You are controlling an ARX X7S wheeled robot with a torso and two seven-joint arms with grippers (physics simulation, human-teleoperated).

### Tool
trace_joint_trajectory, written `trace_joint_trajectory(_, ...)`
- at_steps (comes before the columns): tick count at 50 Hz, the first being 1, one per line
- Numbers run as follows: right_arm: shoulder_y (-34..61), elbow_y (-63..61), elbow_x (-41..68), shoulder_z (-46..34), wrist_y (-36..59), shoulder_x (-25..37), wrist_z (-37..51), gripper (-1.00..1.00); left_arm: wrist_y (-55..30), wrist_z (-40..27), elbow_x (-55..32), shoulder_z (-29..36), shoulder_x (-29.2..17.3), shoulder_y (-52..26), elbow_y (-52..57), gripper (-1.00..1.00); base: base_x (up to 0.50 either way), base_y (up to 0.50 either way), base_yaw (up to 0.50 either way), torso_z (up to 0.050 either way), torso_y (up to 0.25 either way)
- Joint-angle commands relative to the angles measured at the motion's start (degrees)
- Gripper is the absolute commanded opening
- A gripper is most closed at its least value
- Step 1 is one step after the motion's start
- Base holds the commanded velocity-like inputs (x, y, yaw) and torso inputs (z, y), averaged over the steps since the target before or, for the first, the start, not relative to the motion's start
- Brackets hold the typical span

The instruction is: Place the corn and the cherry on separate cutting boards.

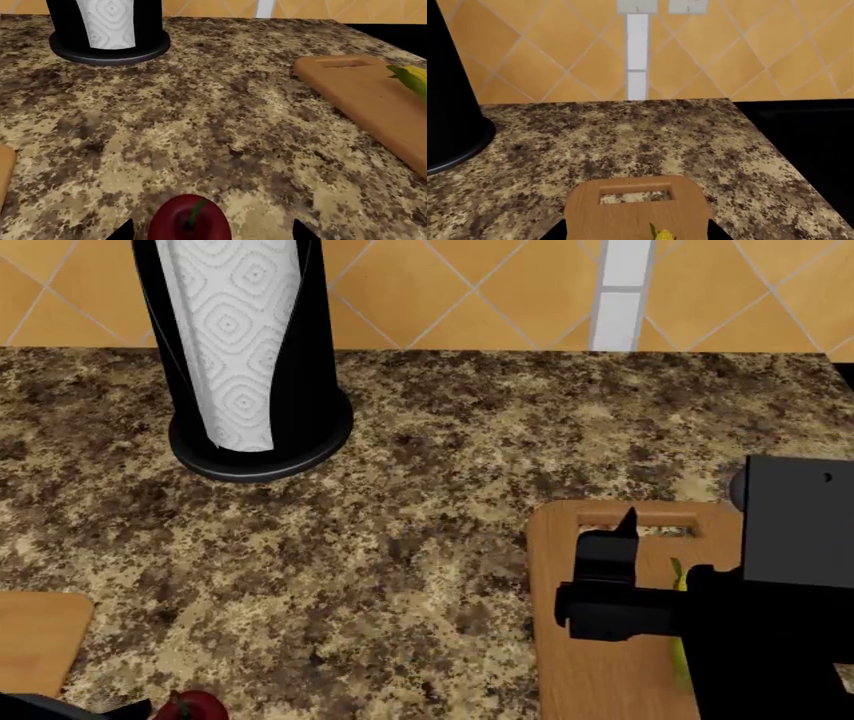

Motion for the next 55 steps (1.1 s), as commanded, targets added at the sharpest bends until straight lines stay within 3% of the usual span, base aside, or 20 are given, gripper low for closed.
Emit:
trace_joint_trajectory(1, 0.05, -0.17, 2.00, 0.35, -0.19, 0.27, 1.00, 1.00, 2.11, 2.98, 4.53, 2.02, 0.68, 1.10, -5.27, 1.00, 0.00, 0.00, 0.00, 0.000, 0.000)
trace_joint_trajectory(18, -0.98, 0.48, 0.68, -0.59, -1.95, 1.39, -0.20, 1.00, 4.09, 3.04, 6.10, 2.00, 1.63, 1.30, -7.55, 1.00, 0.00, 0.00, 0.00, 0.000, 0.000)
trace_joint_trajectory(19, -0.94, 0.60, 0.44, -0.94, -1.96, 1.35, -0.26, 1.00, 4.38, 2.51, 6.15, 1.57, 1.62, 1.51, -7.09, -1.00, 0.00, 0.00, 0.00, 0.000, 0.000)
trace_joint_trajectory(30, -0.45, 0.55, 2.46, -0.56, -1.48, 2.23, 1.06, 1.00, 1.95, -2.37, 1.83, -1.57, -0.48, 0.07, -0.79, -1.00, 0.00, 0.00, 0.00, 0.000, 0.000)
trace_joint_trajectory(33, -1.16, -0.08, 2.86, -0.17, -1.94, 1.89, 1.74, 1.00, 0.18, -6.74, -1.53, -3.97, -1.30, -1.94, 2.03, -1.00, 0.00, 0.00, 0.00, 0.000, 0.000)
trace_joint_trajectory(42, 1.03, -0.42, 4.31, -2.56, -1.91, -0.38, 2.90, 1.00, -0.89, -12.46, -9.24, -14.29, -8.74, -4.14, 2.95, -1.00, 0.00, 0.00, 0.00, 0.000, 0.000)
trace_joint_trajectory(46, 1.09, -0.38, 3.96, -3.09, -2.34, -0.47, 2.38, 1.00, 0.11, -13.78, -10.29, -20.41, -12.73, -0.23, 2.29, -1.00, 0.00, 0.00, 0.00, 0.000, 0.000)
trace_joint_trajectory(49, 1.40, -0.40, 4.59, -3.12, -2.45, -0.68, 2.72, 1.00, 1.93, -13.83, -10.94, -28.69, -15.60, 6.64, 0.43, -1.00, 0.00, 0.00, 0.00, 0.000, 0.000)
trace_joint_trajectory(55, 0.38, -0.99, 4.58, -3.30, -3.13, -0.73, 2.39, 1.00, 2.44, -12.81, -11.19, -34.66, -17.91, 11.63, -1.11, -1.00, 0.00, 0.00, 0.00, 0.000, 0.000)
